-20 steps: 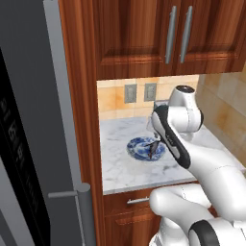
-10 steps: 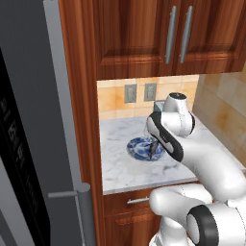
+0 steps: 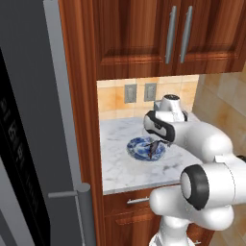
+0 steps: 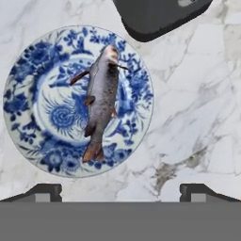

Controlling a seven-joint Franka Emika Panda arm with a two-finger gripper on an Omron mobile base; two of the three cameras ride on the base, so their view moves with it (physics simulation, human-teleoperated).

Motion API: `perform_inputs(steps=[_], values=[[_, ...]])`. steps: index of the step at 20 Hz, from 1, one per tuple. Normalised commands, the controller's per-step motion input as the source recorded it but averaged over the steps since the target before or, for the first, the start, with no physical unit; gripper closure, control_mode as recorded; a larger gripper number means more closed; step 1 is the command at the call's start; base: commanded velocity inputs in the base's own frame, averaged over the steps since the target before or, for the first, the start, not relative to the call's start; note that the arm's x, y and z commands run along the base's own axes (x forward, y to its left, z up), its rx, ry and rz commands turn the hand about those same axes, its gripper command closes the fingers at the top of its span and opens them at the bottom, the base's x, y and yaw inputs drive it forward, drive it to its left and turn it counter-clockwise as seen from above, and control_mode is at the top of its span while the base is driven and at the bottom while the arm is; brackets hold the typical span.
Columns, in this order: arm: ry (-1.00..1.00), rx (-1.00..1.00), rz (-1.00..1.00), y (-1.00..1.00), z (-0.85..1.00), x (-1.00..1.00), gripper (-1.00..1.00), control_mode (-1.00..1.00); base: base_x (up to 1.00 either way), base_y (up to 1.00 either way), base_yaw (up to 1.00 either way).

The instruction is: Place the fish on the counter behind the older fish on the same shelf of the fridge to maintain FIFO order. Close the fridge door when finished.

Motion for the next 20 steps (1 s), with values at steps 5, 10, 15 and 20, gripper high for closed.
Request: perform_inputs(steps=[5, 10, 15, 20], values=[[0.00, 0.00, 0.00, -0.05, -0.25, 0.25, -1.00, -1.00, 0.00, 0.00, 0.00], [0.00, 0.00, 0.00, 0.00, -0.43, 0.27, -1.00, -1.00, 0.00, 0.00, 0.00], [0.00, 0.00, 0.00, 0.00, -0.37, 0.26, -1.00, -1.00, 0.00, 0.00, 0.00], [0.00, 0.00, 0.00, 0.00, -0.41, 0.29, -1.00, -1.00, 0.00, 0.00, 0.00]])
